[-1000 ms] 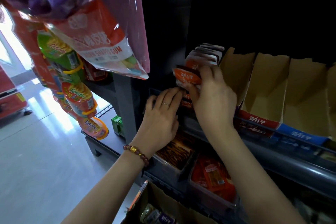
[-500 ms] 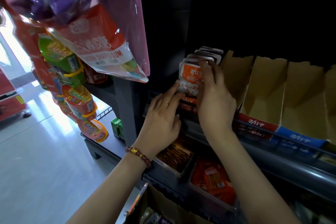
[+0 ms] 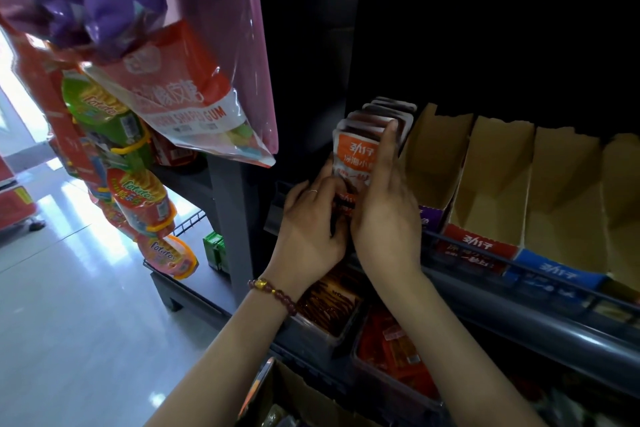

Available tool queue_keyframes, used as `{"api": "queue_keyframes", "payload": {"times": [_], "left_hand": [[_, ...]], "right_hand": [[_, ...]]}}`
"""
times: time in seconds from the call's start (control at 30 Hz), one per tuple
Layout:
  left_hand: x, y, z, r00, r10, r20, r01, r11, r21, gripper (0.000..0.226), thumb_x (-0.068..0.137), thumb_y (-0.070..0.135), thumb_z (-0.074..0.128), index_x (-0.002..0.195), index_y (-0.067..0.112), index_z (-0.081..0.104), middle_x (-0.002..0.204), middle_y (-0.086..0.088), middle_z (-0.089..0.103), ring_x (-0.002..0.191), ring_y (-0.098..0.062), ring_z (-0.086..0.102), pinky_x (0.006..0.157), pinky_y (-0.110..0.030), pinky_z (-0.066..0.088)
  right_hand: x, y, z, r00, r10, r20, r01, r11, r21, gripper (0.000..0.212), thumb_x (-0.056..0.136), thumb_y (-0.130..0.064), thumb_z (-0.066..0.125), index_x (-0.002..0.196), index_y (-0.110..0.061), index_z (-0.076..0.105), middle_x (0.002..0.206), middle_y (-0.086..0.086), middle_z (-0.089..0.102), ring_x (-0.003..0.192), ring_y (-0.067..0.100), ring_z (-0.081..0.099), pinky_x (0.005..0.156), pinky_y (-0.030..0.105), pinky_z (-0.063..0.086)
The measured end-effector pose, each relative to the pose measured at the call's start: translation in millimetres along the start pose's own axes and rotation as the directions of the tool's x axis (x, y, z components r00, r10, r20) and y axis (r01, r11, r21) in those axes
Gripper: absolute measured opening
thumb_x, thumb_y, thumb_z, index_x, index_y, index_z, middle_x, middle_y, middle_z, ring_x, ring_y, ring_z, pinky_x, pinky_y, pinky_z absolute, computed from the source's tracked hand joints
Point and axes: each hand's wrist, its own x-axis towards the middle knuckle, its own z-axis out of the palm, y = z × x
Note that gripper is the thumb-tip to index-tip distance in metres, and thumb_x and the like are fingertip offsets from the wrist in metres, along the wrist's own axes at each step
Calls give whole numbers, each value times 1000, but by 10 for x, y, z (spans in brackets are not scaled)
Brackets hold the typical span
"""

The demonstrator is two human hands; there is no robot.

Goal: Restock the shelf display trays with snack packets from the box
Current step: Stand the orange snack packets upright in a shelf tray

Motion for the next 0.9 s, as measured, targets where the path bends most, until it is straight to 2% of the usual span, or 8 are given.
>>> {"api": "queue_keyframes", "payload": {"times": [0.1,0.2,0.3,0.43,0.57,0.63,0.73,0.9], "left_hand": [[6,-12,14,1000,-2,-8,2,1000,29,27,80,13,57,107,12,56,128,1,56,113,-13,55,104,-41,36],[-4,4,-22,1000,-15,-21,15,1000,4,34,79,7,53,113,10,56,141,-3,47,127,-14,46,108,-37,33],[-29,-10,-76,1000,-1,-4,1,1000,23,39,80,12,48,119,10,55,146,-4,42,132,-13,41,111,-36,30],[-119,-25,-135,999,11,47,-14,998,60,52,82,21,44,133,9,49,154,-9,28,139,-16,33,114,-35,25],[-214,32,-278,988,9,156,-14,1000,26,60,84,21,46,143,14,38,157,-7,23,140,-18,30,113,-44,30],[-268,72,-393,982,6,189,-17,998,59,60,82,17,48,141,14,39,155,-8,27,137,-20,34,111,-43,32],[-413,102,-566,968,112,225,-162,963,217,54,80,17,42,133,10,49,145,-11,43,127,-24,44,105,-37,34],[-969,138,-719,889,261,376,-377,883,280,34,85,17,40,106,7,65,119,-10,62,103,-28,61,82,-37,49]], "right_hand": [[12,29,-42,1000,-17,17,17,999,-45,70,96,-28,39,150,-16,-4,145,24,37,117,37,54,81,49,54],[60,60,-117,1000,-20,23,23,989,-145,69,91,-19,50,151,-17,15,133,23,48,112,38,55,81,48,51],[98,41,-211,1000,-9,-10,7,982,-190,65,87,-13,46,149,-19,27,124,21,52,103,36,56,78,45,48],[18,27,-307,997,-2,-79,-5,995,-96,63,86,-4,59,143,-20,34,121,16,49,98,30,57,76,40,50],[-119,-14,-413,993,-1,-122,7,999,47,40,88,-7,63,121,-16,44,110,11,48,81,19,56,60,30,51],[-214,-64,-482,996,-6,-85,16,993,118,23,91,-9,59,112,-12,50,105,7,49,76,14,54,54,27,47],[-445,-121,-592,993,-110,42,103,984,144,8,90,-9,56,98,-12,55,96,0,53,67,10,52,50,23,40],[-1101,-79,-727,890,-299,345,269,954,133,12,90,-17,49,95,-13,59,91,-2,55,64,9,50,47,21,36]]}}
